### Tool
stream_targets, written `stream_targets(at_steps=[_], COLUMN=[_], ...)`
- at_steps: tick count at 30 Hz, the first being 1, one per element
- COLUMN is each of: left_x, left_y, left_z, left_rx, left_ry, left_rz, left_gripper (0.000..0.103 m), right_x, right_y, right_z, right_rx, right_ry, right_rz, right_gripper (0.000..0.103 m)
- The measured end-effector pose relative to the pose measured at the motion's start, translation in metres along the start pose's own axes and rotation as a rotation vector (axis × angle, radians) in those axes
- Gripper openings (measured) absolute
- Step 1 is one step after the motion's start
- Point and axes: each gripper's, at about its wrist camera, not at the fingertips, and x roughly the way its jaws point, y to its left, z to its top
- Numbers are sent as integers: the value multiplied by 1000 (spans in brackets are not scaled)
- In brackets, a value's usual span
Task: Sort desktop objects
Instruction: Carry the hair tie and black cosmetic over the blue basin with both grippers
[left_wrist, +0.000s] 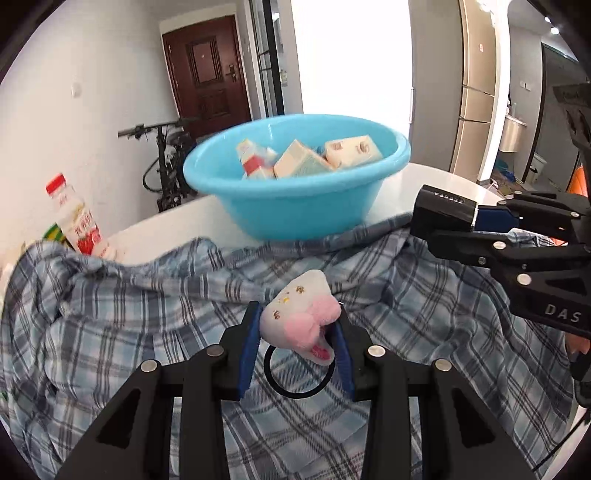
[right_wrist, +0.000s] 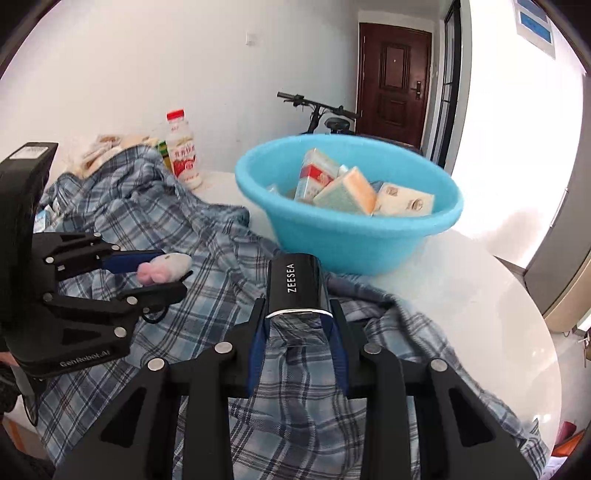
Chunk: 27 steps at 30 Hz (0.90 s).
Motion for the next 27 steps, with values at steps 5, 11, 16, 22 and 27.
stream_targets(at_steps=[5,11,16,22,27], left_x=[9,13,10,16,35], left_y=[1,1,8,12,10], left_z=[18,39,57,82,116], left_rx=[-18,-24,-53,-38,-33], left_ry=[5,-5,-29,-36,-75], left_rz=[-2,-2,-5,-21,-28], left_gripper=[39,39,39,39,39], right_x=[-5,-12,-17,-14,-13], right_y=[-13,-26,-35,-41,-42], right_z=[7,19,31,50,66], right_rx=[29,56,74,82,66], right_ry=[-37,-76,-108,-118,-172], right_rz=[-1,6,-1,-6,-61], right_gripper=[30,30,30,30,30])
